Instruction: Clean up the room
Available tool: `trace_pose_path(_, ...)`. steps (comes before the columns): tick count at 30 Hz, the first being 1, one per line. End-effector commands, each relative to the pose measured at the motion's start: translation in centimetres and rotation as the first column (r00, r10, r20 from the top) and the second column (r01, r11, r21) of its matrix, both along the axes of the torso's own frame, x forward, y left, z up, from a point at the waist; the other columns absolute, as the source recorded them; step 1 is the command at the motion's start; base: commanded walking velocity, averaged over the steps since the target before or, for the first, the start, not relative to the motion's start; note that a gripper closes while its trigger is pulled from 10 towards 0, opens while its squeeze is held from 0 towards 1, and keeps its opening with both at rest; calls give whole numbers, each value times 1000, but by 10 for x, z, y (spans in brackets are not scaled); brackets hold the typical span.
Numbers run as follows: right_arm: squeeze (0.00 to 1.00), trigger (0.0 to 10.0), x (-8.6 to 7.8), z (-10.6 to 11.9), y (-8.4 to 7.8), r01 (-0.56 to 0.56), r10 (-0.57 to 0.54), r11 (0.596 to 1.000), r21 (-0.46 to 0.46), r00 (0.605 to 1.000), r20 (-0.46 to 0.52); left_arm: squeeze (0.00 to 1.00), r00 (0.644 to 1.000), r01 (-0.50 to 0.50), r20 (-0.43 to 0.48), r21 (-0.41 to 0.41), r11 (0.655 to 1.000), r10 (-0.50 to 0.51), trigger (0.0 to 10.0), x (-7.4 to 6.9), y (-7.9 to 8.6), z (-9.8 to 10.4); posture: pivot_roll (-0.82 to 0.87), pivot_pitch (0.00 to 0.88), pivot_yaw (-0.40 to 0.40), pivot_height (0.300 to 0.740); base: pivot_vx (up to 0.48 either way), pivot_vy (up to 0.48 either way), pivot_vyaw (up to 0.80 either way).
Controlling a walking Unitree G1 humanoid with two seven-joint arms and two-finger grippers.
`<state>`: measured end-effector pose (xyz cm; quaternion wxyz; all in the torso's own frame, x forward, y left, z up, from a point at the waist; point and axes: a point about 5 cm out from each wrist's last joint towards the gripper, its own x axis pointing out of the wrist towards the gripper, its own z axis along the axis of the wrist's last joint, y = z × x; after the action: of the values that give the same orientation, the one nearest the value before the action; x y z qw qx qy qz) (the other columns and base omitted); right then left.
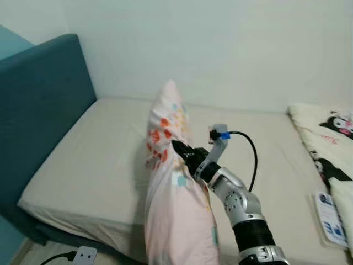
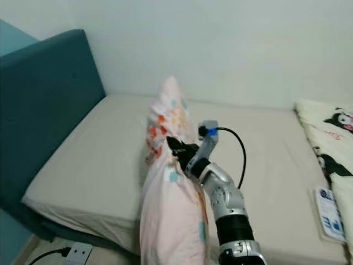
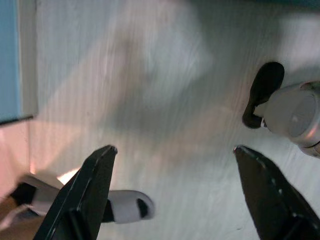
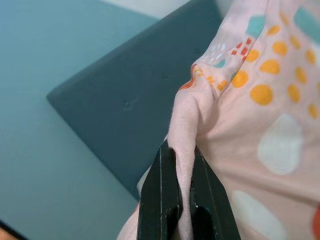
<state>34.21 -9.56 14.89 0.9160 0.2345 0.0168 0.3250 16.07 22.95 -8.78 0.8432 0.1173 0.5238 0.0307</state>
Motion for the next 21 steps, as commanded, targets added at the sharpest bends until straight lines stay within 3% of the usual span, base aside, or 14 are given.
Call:
trace_pose_path(1, 0, 10000, 4, 20, -3, 29, -32, 999, 30, 995, 91, 0, 999, 11, -34, 0, 1000, -11, 10000, -6, -1, -3, 85, 0, -4, 740, 0, 0, 725)
trace_pose_path(15, 0, 10000, 7, 17, -19, 132, -133, 991, 16, 988, 77, 0, 999, 6, -52, 2, 1000, -6, 10000, -12, 0, -5, 85, 0, -8, 740, 0, 0, 723)
trace_pose_path(21, 0, 10000, 11, 18, -39, 230, -231, 973, 23, 970, 79, 0, 999, 26, -30, -23, 999, -27, 10000, -8, -5, -4, 81, 0, -14, 740, 0, 0, 724)
